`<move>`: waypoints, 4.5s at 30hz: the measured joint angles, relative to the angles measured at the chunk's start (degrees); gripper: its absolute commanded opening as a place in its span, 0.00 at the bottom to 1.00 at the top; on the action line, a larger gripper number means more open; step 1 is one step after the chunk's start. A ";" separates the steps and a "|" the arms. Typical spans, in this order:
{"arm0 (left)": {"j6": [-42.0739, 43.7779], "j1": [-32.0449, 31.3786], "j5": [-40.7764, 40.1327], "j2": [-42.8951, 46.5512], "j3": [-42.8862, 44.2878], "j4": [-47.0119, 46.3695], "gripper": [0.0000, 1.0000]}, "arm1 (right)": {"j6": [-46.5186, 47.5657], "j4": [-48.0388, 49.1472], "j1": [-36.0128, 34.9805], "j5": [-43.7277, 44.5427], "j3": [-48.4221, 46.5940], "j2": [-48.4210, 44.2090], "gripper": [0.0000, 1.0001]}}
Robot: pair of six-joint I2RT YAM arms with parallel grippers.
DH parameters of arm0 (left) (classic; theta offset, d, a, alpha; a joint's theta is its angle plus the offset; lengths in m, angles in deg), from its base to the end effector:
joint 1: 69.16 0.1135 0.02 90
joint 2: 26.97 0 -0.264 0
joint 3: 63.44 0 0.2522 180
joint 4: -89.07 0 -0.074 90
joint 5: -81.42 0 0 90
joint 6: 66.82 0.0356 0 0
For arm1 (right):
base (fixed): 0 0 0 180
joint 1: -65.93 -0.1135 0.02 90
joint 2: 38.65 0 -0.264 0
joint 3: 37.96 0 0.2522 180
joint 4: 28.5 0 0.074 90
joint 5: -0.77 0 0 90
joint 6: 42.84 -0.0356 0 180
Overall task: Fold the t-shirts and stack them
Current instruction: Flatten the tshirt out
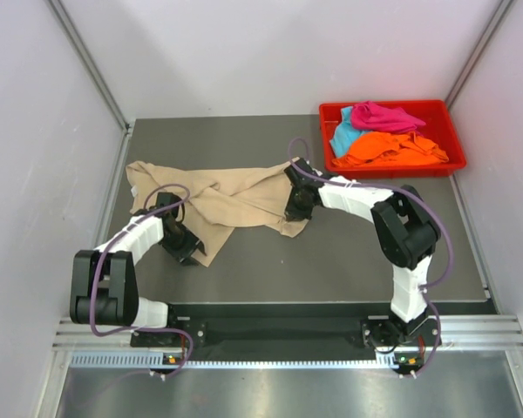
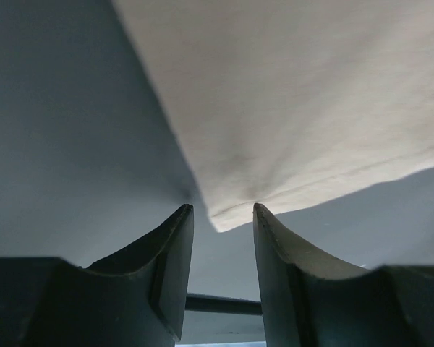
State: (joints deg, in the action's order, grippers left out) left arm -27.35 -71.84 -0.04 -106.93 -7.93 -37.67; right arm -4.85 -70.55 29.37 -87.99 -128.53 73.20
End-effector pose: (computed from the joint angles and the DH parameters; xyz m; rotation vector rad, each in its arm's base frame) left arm 0.2263 -0.0159 0.1624 -1.1934 2.7493 -0.3446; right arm 0.3237 0.2391 0.1691 0.3781 2.7348 0.4355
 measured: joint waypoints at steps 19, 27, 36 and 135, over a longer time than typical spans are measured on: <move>-6.23 -2.64 -4.46 -1.68 -0.79 2.73 0.27 | 3.02 0.50 0.11 1.51 3.32 -4.98 0.00; -5.79 -2.80 -4.13 -4.37 1.31 2.67 0.00 | 4.31 0.46 0.11 1.57 3.32 -5.57 0.00; -2.64 -3.04 -12.20 -4.96 9.35 4.15 0.00 | 9.29 -2.14 0.76 1.81 -3.17 -4.90 0.00; 29.31 9.29 -17.88 -14.12 53.33 -41.13 0.00 | 22.01 13.40 21.70 -7.87 -35.80 14.93 0.00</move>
State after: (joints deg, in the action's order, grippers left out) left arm 1.96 -62.55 -17.92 -121.05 45.41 -78.80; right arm 17.16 -57.15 51.08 -95.86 -164.33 88.13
